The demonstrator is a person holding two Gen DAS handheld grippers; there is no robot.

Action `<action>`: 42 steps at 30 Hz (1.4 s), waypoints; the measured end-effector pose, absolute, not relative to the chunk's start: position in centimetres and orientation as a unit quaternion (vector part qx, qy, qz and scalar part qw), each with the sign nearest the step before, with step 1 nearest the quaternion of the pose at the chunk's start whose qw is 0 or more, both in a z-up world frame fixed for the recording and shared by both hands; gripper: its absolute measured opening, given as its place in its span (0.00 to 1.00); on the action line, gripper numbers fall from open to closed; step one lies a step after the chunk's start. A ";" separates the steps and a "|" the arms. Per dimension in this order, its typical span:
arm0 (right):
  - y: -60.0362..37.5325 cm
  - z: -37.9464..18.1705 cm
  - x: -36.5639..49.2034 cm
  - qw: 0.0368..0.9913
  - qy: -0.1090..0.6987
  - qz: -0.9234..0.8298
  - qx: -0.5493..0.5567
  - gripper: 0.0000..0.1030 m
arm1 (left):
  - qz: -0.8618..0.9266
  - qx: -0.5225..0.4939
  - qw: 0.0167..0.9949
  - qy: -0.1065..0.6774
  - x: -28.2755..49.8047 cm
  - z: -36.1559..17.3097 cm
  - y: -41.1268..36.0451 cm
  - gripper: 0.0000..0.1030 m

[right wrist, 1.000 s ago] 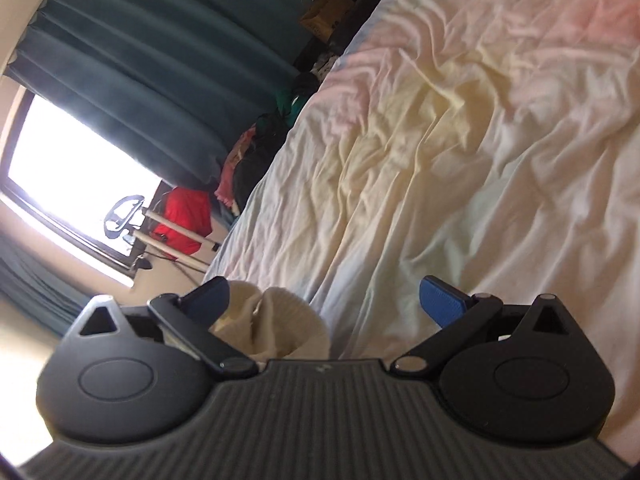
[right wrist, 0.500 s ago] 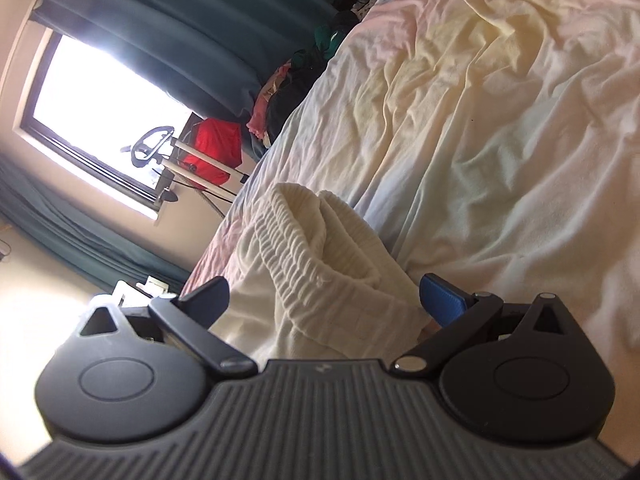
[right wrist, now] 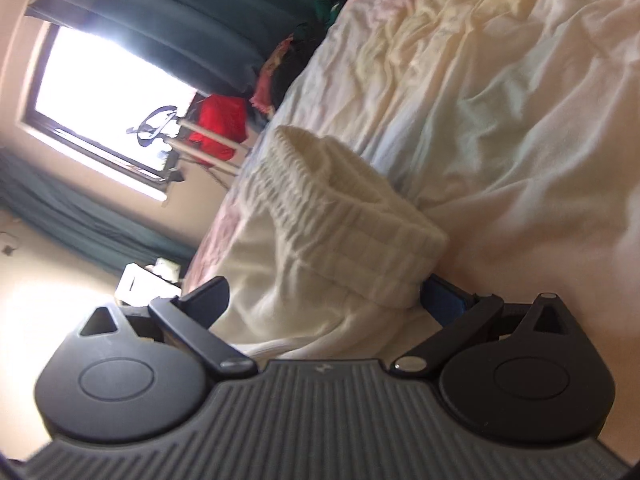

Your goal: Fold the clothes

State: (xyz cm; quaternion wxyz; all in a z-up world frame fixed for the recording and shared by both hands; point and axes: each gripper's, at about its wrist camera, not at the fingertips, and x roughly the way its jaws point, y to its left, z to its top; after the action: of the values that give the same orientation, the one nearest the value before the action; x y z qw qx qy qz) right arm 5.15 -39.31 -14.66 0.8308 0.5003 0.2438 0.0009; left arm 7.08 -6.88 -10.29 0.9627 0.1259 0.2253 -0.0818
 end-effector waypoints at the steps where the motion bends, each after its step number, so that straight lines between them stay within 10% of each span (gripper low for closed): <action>1: -39.0 -14.6 5.4 0.834 0.248 0.001 0.493 1.00 | -0.080 0.119 0.963 0.228 7.2 -10.2 -6.6 0.96; 10: -37.2 -14.4 6.9 0.859 0.294 -0.029 0.418 1.00 | -0.069 0.143 0.964 0.213 6.5 -10.2 -6.9 0.96; 15: -37.4 -13.2 5.7 0.876 0.275 -0.046 0.392 0.45 | -0.077 0.129 0.965 0.216 6.4 -10.1 -6.6 0.95; 17: -37.8 -12.7 5.3 0.879 0.254 -0.042 0.402 0.41 | -0.091 0.113 0.964 0.221 6.4 -9.9 -6.3 0.95; 42: -38.4 -7.9 2.7 0.909 0.060 0.027 0.412 0.35 | -0.029 0.165 0.972 0.164 3.9 -10.8 -8.8 0.98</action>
State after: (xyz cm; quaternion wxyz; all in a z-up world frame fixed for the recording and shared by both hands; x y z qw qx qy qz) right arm 2.72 -38.42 -7.87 0.9087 0.4123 0.0596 0.0275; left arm 3.88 -8.79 -10.79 0.9720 0.1654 0.1645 -0.0293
